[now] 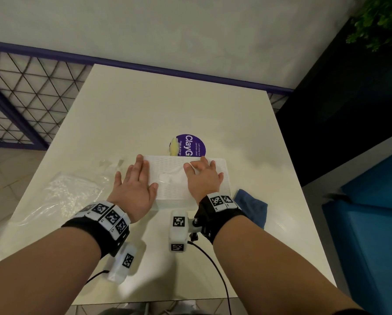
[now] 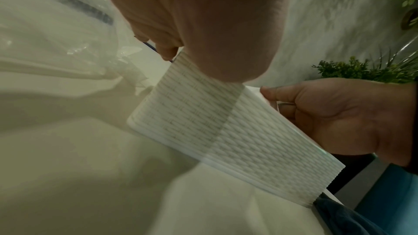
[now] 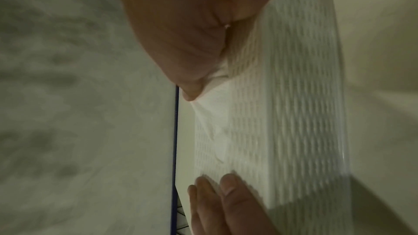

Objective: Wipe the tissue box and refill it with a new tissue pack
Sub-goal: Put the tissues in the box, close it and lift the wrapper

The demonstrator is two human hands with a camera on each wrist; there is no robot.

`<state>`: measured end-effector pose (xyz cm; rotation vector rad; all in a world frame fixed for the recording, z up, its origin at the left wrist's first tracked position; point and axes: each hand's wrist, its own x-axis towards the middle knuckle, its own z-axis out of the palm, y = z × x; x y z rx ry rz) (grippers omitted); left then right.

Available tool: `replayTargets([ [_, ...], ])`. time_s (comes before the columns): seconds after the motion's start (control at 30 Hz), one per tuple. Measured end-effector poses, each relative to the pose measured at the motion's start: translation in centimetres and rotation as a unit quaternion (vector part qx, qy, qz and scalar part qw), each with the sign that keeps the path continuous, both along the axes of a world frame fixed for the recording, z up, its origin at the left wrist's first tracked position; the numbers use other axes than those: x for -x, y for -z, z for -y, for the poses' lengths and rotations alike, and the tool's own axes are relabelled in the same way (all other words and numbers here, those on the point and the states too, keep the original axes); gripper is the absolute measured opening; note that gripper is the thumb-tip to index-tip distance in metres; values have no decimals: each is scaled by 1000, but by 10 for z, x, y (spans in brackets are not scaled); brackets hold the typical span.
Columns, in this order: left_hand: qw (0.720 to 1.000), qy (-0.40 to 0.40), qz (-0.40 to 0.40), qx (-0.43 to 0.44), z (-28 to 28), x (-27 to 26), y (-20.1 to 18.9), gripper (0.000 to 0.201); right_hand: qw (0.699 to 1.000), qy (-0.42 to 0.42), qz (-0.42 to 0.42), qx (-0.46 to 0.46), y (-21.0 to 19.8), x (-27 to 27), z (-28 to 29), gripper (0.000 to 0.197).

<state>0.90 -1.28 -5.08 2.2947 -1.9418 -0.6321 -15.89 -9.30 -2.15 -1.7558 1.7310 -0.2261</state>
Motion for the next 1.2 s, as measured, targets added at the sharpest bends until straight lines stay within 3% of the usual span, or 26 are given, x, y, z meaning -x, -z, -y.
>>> replayTargets([
  [0.1, 1000, -1, 4, 5, 0, 1, 0, 68, 999, -19, -24, -18, -1, 0, 3, 40],
  [0.17, 1000, -5, 6, 7, 0, 1, 1, 69, 1000, -8, 2, -25, -3, 1, 3, 39],
  [0.27, 1000, -11, 22, 7, -1, 0, -2, 70, 981, 85, 175, -16, -14, 13, -3, 42],
  [0.33, 999, -25, 19, 39, -5, 0, -7, 74, 966, 124, 225, 4, -23, 31, -10, 44],
  [0.5, 988, -1, 2, 153, -34, -1, -22, 73, 992, 43, 97, 66, -20, 79, -36, 41],
  [0.7, 991, 17, 4, 134, -37, 2, -8, 36, 995, -27, -91, -11, -4, 83, -41, 49],
  [0.83, 994, 19, 30, 108, -9, 2, -13, 40, 997, -13, -72, 26, -8, 70, -19, 49],
  [1.0, 994, 13, 82, 73, 26, 3, -28, 40, 996, 9, -89, -25, -9, 63, 17, 46],
  [1.2, 995, 6, 85, 54, 22, 8, -27, 48, 997, 19, -72, -3, -9, 56, 13, 52],
])
